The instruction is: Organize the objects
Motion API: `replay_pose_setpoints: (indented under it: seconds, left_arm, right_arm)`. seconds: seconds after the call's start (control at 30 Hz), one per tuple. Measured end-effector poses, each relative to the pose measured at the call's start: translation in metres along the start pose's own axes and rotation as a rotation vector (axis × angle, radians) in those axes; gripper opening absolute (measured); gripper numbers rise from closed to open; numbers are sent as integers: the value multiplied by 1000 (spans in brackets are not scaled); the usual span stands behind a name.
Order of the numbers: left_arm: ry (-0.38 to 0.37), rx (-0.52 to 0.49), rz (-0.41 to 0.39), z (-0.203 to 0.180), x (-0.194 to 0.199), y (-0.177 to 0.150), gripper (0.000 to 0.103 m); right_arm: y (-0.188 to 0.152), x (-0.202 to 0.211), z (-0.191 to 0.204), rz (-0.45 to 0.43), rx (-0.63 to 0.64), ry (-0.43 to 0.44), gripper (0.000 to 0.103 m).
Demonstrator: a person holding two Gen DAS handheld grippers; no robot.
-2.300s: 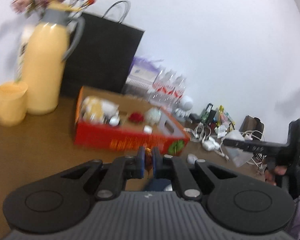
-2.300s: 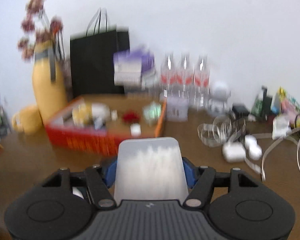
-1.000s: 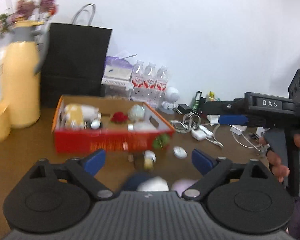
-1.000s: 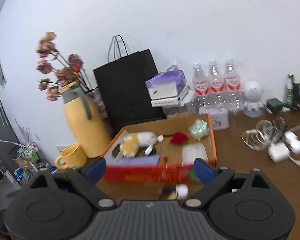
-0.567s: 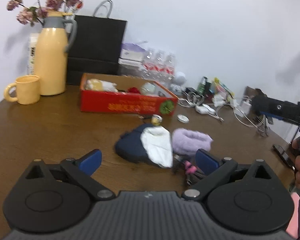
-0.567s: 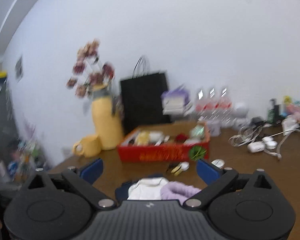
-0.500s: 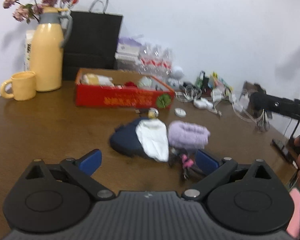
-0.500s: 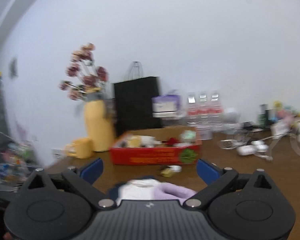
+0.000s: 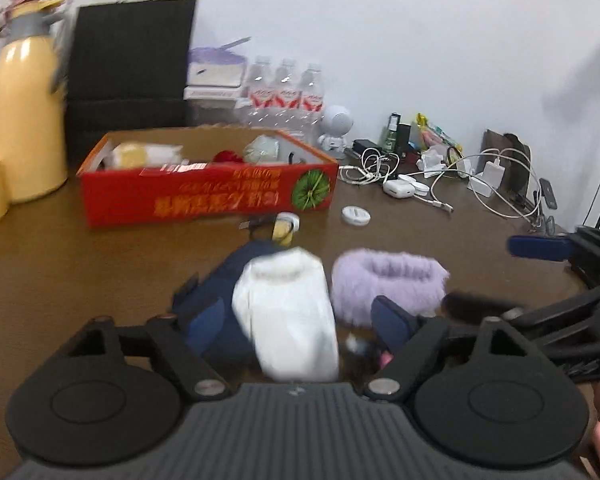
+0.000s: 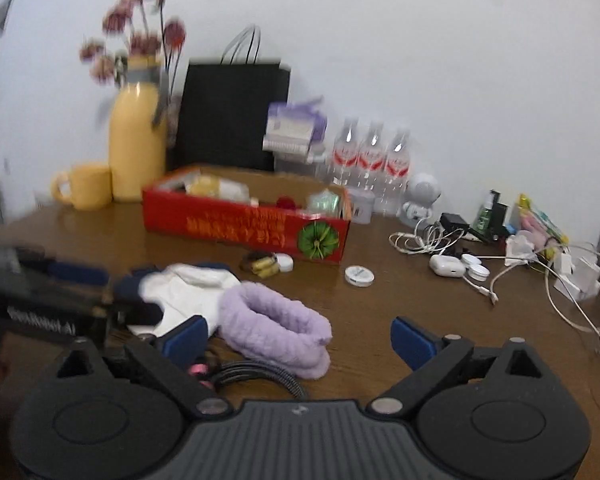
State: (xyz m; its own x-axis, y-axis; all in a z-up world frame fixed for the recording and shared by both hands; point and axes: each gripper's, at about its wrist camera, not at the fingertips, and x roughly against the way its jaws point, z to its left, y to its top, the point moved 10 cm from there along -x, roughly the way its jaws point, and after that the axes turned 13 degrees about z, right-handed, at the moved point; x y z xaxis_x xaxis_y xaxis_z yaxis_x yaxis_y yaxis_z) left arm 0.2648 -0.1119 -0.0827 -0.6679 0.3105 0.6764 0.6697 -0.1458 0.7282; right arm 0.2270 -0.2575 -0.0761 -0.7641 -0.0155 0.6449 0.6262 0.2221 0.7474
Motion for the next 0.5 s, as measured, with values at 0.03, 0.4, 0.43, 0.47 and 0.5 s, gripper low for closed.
replay_pose_setpoints:
  seconds: [0.03, 0.4, 0.43, 0.47, 0.5]
  left_arm:
    - [18, -6, 5, 4, -9, 6, 83]
    - [53, 29, 47, 21, -33, 13, 16]
    - [57, 41, 29, 22, -23, 14, 15]
    - [52, 57, 7, 24, -11, 15, 15]
    - [46, 75, -10, 28, 0, 15, 15]
  right_arm:
    - [4, -12, 1, 16, 16, -16, 92]
    - [15, -89, 18, 134, -9, 173, 32]
    - [15, -89, 18, 135, -26, 178, 31]
    - [16, -86, 19, 126, -23, 163, 24]
    - [18, -80, 19, 106, -17, 145, 24]
